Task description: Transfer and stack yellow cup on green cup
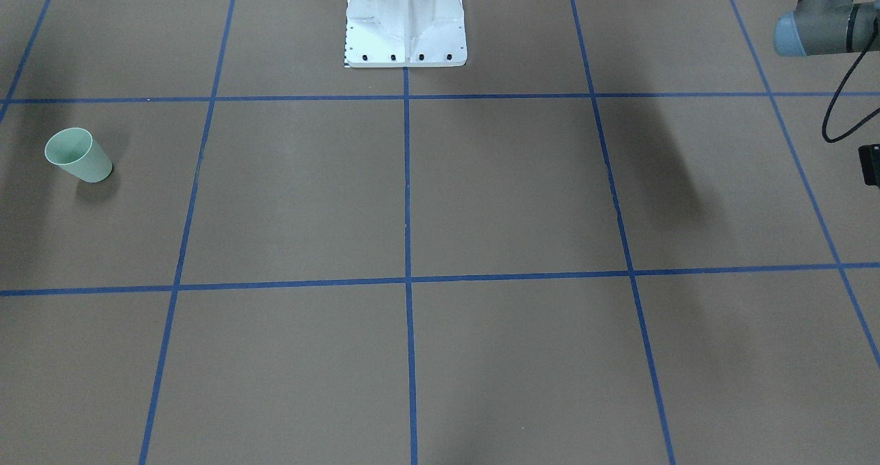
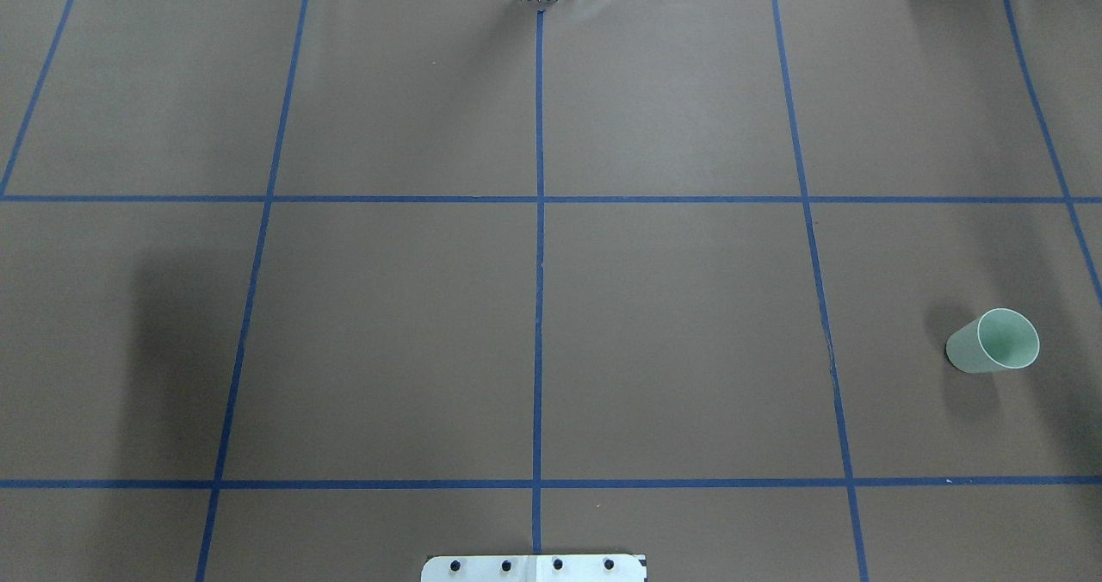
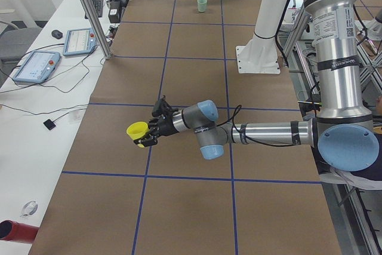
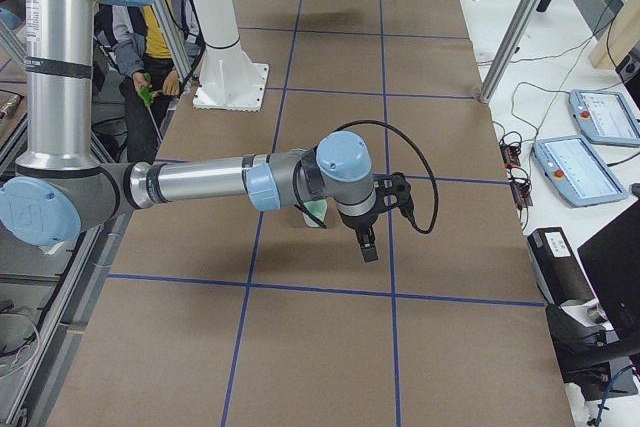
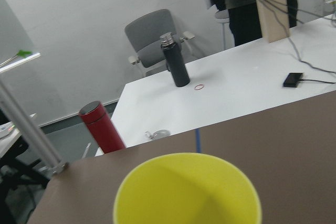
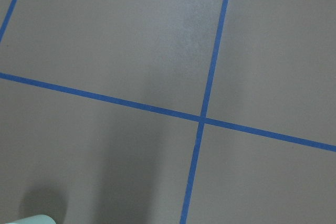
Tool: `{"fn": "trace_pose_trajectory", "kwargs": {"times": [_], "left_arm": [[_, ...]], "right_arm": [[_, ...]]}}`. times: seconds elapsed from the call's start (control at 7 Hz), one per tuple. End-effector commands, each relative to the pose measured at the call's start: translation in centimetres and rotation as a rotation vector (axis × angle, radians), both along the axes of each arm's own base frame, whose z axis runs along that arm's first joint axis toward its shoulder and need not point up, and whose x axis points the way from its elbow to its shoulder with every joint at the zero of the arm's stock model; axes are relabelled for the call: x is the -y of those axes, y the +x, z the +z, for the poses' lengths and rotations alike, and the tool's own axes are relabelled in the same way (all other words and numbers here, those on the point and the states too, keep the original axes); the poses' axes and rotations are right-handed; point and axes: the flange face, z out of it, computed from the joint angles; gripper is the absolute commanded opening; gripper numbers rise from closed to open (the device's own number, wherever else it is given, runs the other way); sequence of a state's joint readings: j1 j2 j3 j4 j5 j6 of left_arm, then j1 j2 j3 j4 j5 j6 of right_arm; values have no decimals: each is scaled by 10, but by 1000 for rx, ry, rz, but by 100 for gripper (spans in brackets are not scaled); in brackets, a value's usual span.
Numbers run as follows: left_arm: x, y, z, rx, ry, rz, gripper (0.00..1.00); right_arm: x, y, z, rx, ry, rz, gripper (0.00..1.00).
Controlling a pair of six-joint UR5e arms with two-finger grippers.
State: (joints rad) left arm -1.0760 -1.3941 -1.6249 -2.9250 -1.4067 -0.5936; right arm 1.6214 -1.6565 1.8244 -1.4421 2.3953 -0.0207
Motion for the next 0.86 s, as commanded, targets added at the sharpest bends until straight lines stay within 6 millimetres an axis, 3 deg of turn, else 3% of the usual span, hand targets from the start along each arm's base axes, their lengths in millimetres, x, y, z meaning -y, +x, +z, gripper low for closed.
{"fn": "trace_pose_trajectory", "kwargs": {"times": [0.0, 0.14, 0.29, 0.43, 0.57, 0.71], "left_arm": [[11, 21, -65, -81, 157, 131, 11], [30, 40, -104, -92, 246, 196, 12], [38, 66, -141, -128, 312, 286, 13], [29, 108, -176, -172, 368, 397, 12], [15, 154, -189, -198, 385, 480, 0], [10, 185, -217, -232, 426, 536, 0]], "right_arm": [[18, -3, -22, 21, 10, 19, 100], [29, -10, -37, 27, 40, 1, 100], [37, -22, -49, 54, 51, -21, 100], [42, -37, -57, 68, 52, -39, 100], [48, -47, -77, 111, 82, -65, 99], [56, -62, -98, 163, 72, -75, 99]]}}
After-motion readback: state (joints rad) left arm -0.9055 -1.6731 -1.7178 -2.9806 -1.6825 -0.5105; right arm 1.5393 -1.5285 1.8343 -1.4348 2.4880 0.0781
